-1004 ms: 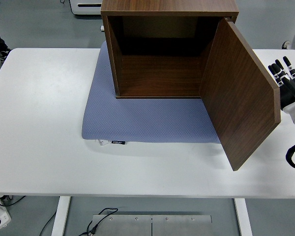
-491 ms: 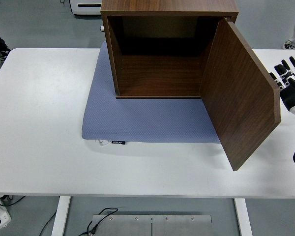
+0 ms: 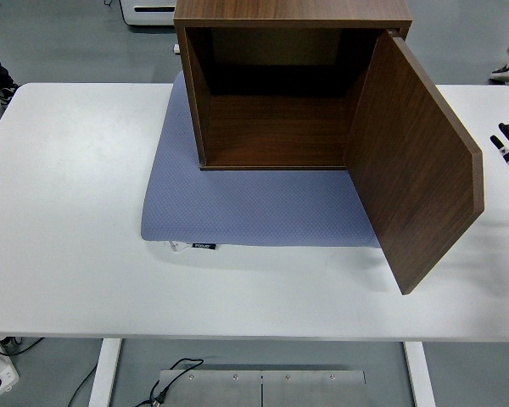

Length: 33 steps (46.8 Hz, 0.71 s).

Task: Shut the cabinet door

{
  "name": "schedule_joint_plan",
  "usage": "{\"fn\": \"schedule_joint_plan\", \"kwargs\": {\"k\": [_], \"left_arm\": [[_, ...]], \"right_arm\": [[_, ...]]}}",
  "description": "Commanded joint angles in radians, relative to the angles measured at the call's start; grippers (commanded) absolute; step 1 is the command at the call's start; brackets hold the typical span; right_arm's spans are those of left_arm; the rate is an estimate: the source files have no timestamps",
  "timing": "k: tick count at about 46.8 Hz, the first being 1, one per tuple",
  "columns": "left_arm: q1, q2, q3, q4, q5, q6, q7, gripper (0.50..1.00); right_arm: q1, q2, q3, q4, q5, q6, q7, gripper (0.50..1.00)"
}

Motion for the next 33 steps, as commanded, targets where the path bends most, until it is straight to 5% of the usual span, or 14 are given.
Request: {"fn": "schedule_joint_plan", "kwargs": {"k": [1,17,33], "left_arm": [[0.000,0.000,0.000,0.000,-0.001,0.000,0.000,1.000],[0.000,0.000,0.000,0.000,0.001,0.000,0.000,1.000],[0.000,0.000,0.000,0.000,-0.001,0.000,-0.002,1.000]], "right_arm": [[-0.039,-0.027,0.010,0.025,0.000,0.021,0.000,1.000],[-0.318,-0.098,0.110,0.212,0.000,0.131,0.001,1.000],[-0.452,-0.121,0.145,0.336,-0.002,0.196,0.001,1.000]]}}
